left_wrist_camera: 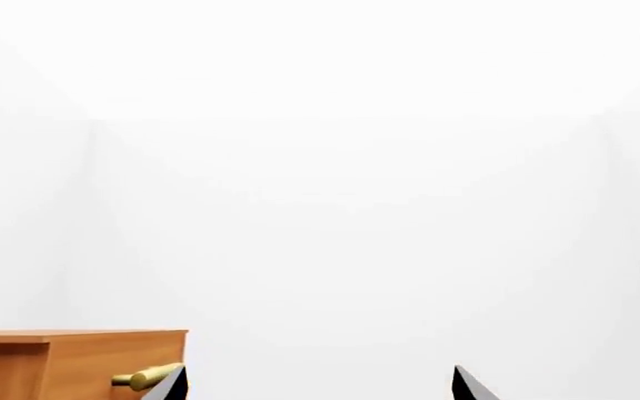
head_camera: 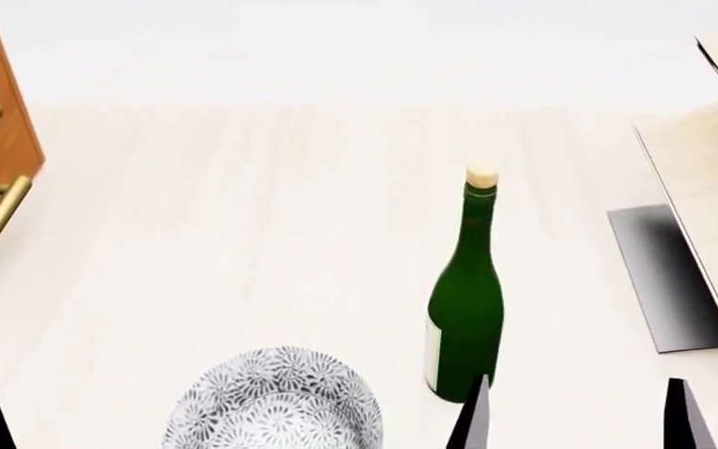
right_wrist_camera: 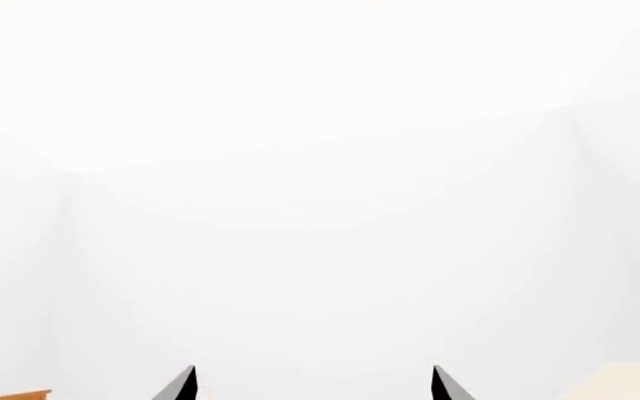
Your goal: Put the wine bottle on the wine rack.
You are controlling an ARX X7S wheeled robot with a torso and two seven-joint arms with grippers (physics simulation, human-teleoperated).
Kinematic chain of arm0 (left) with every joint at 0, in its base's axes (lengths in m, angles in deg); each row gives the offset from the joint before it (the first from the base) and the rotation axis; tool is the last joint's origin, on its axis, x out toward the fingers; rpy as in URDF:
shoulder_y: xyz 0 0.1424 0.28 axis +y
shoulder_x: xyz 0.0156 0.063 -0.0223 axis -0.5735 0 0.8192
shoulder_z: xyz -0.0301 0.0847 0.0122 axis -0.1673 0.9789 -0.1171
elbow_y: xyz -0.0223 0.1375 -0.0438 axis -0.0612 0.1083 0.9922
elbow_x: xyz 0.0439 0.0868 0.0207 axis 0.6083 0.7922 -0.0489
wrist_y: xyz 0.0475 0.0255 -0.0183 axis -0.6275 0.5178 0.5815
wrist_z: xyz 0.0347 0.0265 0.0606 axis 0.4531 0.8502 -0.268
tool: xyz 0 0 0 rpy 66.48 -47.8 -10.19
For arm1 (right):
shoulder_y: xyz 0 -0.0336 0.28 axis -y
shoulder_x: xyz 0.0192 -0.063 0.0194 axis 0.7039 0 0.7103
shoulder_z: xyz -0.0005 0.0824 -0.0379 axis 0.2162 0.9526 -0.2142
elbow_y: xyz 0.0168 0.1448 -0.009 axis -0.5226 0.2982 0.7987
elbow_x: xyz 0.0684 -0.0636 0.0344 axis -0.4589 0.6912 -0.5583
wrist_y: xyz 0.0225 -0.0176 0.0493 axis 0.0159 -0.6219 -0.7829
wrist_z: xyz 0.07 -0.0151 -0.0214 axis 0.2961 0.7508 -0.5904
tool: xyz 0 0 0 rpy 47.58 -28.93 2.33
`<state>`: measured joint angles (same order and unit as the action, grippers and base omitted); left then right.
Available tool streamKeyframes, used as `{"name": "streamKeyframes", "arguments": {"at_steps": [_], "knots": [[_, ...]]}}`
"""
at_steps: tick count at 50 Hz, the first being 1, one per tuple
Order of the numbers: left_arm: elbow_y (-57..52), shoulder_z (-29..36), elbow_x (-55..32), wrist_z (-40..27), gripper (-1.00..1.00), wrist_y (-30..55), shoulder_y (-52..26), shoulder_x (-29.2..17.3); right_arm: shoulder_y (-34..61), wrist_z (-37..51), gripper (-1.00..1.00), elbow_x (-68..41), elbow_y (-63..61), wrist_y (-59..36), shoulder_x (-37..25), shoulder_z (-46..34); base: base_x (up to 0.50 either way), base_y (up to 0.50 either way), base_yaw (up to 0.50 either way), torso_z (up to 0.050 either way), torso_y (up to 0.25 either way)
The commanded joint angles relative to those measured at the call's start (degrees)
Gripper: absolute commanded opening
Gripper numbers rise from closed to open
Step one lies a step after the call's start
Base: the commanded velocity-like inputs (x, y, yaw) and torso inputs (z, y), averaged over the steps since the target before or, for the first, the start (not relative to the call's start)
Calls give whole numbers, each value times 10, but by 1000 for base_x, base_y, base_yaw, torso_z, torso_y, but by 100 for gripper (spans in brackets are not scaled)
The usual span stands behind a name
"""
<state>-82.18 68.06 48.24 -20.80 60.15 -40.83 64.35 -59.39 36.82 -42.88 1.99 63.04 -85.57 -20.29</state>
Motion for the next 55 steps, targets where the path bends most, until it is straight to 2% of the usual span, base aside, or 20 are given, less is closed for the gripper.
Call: {"name": "streamKeyframes", "arguments": {"at_steps": [1,55], "knots": [[-1,4,1,-4,100,1,0,-3,1,4,100,1,0,0,-4,-3,113,0,0,0,0],[-1,13,-2,-21,100,-2,-1,-18,4,22,100,3,7,5,-18,-15,113,0,0,0,0]]}}
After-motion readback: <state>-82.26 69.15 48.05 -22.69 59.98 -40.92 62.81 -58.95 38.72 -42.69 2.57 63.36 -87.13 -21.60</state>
